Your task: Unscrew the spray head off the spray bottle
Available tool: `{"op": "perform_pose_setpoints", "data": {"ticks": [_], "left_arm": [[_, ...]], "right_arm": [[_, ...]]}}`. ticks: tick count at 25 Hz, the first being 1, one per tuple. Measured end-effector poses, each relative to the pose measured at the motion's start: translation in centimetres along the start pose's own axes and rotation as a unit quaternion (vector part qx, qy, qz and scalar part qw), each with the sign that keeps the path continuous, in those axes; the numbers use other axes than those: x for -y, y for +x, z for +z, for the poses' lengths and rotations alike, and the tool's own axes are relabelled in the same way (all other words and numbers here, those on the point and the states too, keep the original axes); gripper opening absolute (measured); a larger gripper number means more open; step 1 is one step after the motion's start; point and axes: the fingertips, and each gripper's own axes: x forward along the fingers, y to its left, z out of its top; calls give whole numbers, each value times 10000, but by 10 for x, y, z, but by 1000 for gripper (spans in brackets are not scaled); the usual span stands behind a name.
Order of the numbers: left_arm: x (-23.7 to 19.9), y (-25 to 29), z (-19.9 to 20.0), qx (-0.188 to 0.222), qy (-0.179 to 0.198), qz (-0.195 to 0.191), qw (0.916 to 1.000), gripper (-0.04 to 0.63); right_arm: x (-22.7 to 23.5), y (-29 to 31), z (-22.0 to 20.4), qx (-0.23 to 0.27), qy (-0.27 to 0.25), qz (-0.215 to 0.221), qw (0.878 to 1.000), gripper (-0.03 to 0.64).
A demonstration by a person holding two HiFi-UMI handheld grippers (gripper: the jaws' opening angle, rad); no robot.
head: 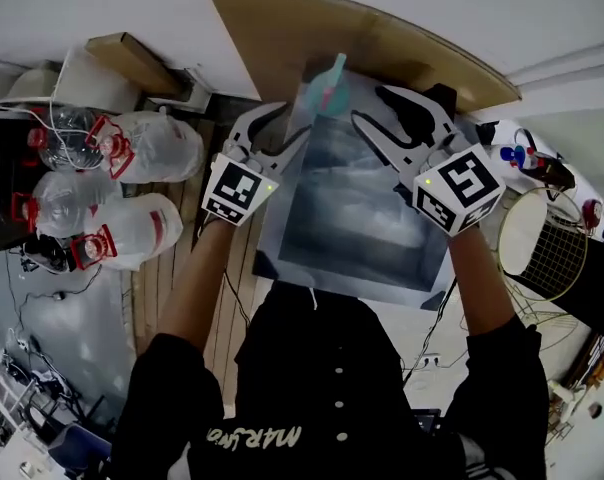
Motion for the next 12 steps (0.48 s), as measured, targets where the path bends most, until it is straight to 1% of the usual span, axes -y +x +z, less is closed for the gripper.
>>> {"op": "perform_pose_setpoints", "data": {"ticks": [2,4,6,9,12], "left_arm": [[-4,18,-14,-144,-39,-182,9997,252],[-6,35,-26,-321,-20,-297,9990,302],[-11,49,-36,-463,44,-306,9984,358],[-16,68,-49,-620,-30,-421,9972,379],[-18,87,-58,-808,39,-506,9954,394]], "right_arm": [[1,18,-2,-96,-82,74,9999,215],[9,32,-3,-228,-92,45,9997,222],[16,41,-4,-300,98,-55,9995,242],[15,55,-12,-372,560,-119,9977,289],[16,68,-26,-549,737,-286,9954,323]]}}
